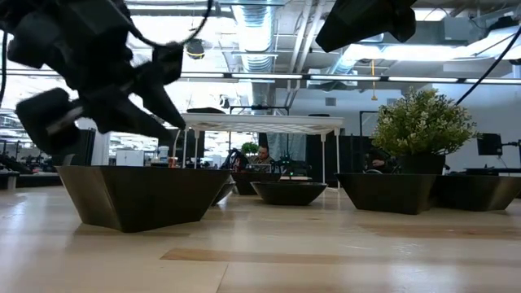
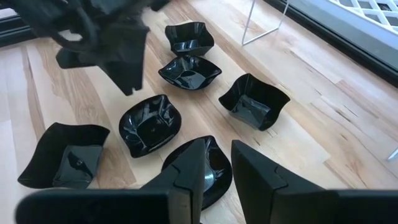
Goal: Pick & Place Mini shaped plates
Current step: Stack the black leaf shaped plate on top of the black leaf shaped plate on the shelf
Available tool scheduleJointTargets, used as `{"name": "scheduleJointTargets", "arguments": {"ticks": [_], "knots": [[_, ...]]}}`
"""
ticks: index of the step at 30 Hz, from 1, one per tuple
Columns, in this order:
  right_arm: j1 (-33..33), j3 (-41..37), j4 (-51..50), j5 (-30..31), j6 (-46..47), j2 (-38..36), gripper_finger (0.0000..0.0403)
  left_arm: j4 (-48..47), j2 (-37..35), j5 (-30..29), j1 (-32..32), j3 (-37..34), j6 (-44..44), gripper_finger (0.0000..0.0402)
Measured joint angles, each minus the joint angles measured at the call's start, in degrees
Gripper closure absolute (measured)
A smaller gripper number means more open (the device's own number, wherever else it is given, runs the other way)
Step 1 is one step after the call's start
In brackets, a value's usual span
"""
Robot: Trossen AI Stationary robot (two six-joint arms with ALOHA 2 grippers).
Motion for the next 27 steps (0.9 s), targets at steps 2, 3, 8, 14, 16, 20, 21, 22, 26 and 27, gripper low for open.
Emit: {"name": "scheduleJointTargets", "arguments": {"ticks": [2,3,8,14,16,20,21,22,26,27], "knots": [[0.0,0.0,-0.02,0.0,0.0,0.0,0.0329,-0.67,-0.79,1.09,0.02,-0.46,1.98,0.0309],[0.0,0.0,-0.02,0.0,0.0,0.0,0.0329,-0.77,-0.76,1.29,0.02,-1.01,2.21,0.0309],[0.0,0.0,0.0,0.0,0.47,0.02,0.0329,-1.48,0.36,2.45,-0.51,-3.72,2.24,0.0309],[0.0,0.0,0.0,0.01,1.05,0.0,0.0329,-1.54,0.38,2.5,-1.09,-4.74,2.36,0.0309],[0.0,0.0,0.0,0.01,1.05,0.0,0.0329,-1.36,0.38,2.4,-1.09,-4.74,2.94,0.0309],[0.0,0.0,0.0,0.02,1.05,0.0,0.0329,-1.03,0.38,2.41,-1.01,-4.74,4.88,0.0309],[0.0,0.0,0.0,0.02,1.05,0.01,0.0329,-1.04,0.38,2.43,-0.84,-4.74,4.97,0.0309],[0.0,0.0,0.0,0.02,1.05,0.0,0.0329,-1.04,0.38,2.44,-0.7,-4.74,4.99,0.0309],[0.0,0.0,0.0,0.04,1.05,0.0,0.0329,-0.92,0.38,2.4,-0.06,-4.74,6.31,0.0309],[0.0,0.0,0.0,0.04,1.05,0.0,0.0329,-0.89,0.38,2.43,0.11,-4.74,6.62,0.0309]]}}
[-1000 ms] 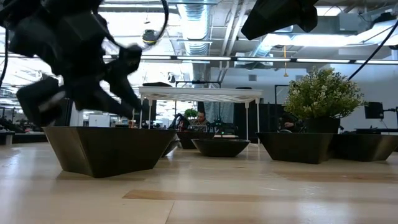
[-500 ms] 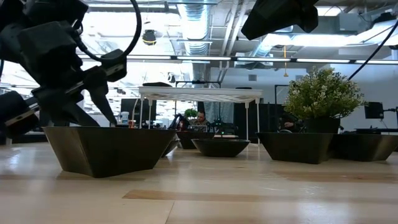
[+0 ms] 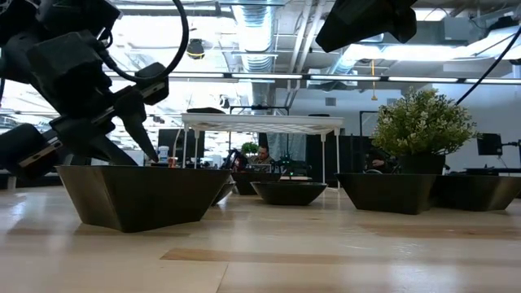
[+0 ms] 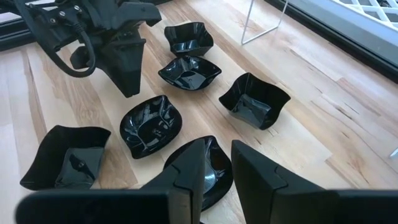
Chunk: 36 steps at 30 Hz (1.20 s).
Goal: Pick & Place Mini shaped plates
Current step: Stack the black leaf shaped plate on top of the black leaf shaped plate on the shelf
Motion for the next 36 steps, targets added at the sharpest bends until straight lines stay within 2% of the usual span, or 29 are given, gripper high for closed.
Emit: {"name": "scheduleJointTargets", "arguments": {"ticks": [7,13,19,24,36], "knots": [[0.0,0.0,0.0,0.02,0.0,0.0,0.0329,0.57,3.53,2.24,1.03,1.52,1.0,0.0309],[0.0,0.0,0.0,0.04,0.34,0.0,0.0329,4.69,7.7,2.14,1.18,3.06,2.18,0.0309],[0.0,0.0,-0.04,0.03,0.42,0.0,0.0329,5.2,7.74,2.28,2.75,3.08,2.2,0.0309],[0.0,0.0,-0.22,0.02,0.42,0.0,0.0329,5.16,7.74,5.14,3.01,3.08,2.2,0.0309],[0.0,0.0,-0.28,0.02,0.39,0.0,0.0329,5.48,8.38,5.14,3.04,3.08,2.2,0.0309]]}}
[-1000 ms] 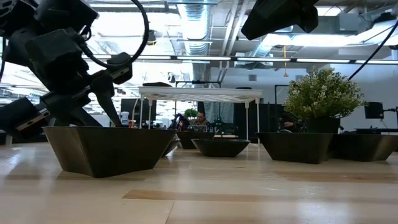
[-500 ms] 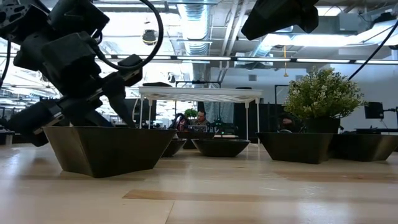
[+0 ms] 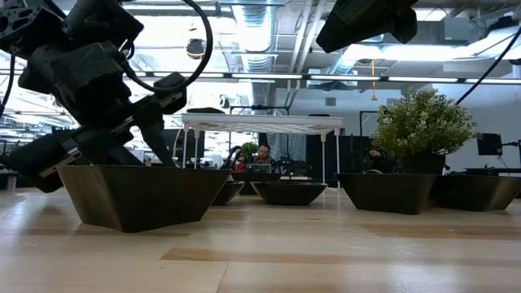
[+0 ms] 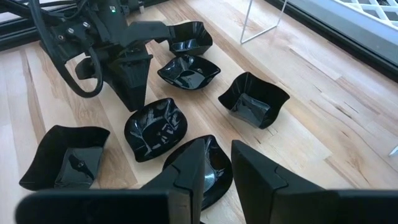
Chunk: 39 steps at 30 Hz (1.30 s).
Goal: Pick & Place Mini shaped plates
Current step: Stack the black leaf shaped plate on top of the black leaf shaped plate on the shelf
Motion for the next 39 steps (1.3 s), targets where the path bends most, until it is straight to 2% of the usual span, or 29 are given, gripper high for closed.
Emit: {"name": "scheduleJointTargets", "arguments": {"ticks": [8,39], "knots": [[0.0,0.02,0.15,0.0,0.04,0.0,0.0329,0.14,5.49,0.7,0.0,2.21,0.84,0.0309],[0.07,0.02,0.07,-1.42,1.53,0.0,0.0329,0.56,4.49,-0.11,-0.27,2.43,1.09,0.031]]}}
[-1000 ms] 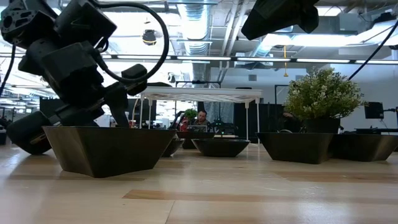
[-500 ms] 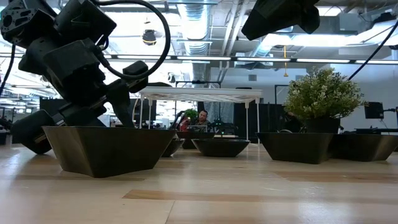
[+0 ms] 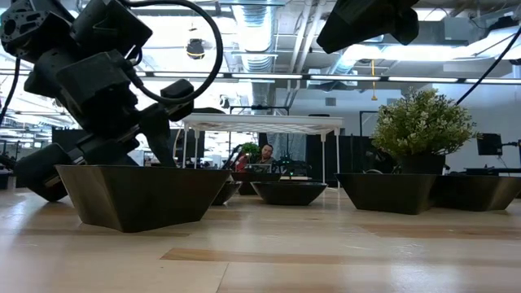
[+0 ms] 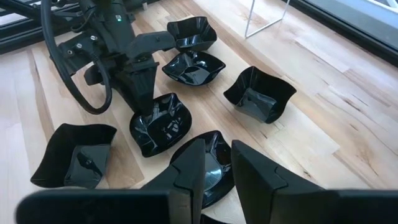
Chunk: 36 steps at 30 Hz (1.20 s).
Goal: Pick & Place Mini shaped plates
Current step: Stack the black leaf shaped plate on top of the black leaf shaped plate on the shelf
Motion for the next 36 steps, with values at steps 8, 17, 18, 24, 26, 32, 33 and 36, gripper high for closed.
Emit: {"name": "scheduleJointTargets", "arguments": {"ticks": [8,17,18,24,26,32,33,36], "knots": [[0.0,0.0,0.0,0.0,-0.02,0.0,0.0329,-0.02,-0.02,0.02,-0.29,0.04,0.0,0.0346],[0.0,0.0,0.0,-0.01,-0.02,0.0,0.0329,-0.04,-0.04,0.04,-0.29,0.04,-0.01,0.0391],[0.0,0.0,0.0,-0.02,-0.02,0.0,0.0329,-0.02,-0.04,0.04,-0.29,0.04,0.0,0.0392],[0.0,0.0,0.0,-0.02,-0.02,0.0,0.0329,-0.27,-0.99,-1.77,-1.02,0.04,-0.02,0.0393],[-0.02,0.0,0.0,0.0,-0.02,0.0,0.0329,-0.98,-1.89,-3.51,-1.14,0.02,-0.13,0.0393],[-0.07,0.0,0.71,0.03,0.0,0.0,0.0329,-1.67,-7.46,-12.73,-1.39,-2.63,-1.67,0.0392],[-0.07,0.0,0.85,0.07,-0.02,0.0,0.0329,-1.5,-8.9,-14.23,-1.53,-2.84,-1.98,0.0391],[-0.08,0.0,1.86,0.12,-0.02,0.0,0.0329,-1.36,-13.9,-18.1,-2.16,-3.13,-3.0,0.0393]]}}
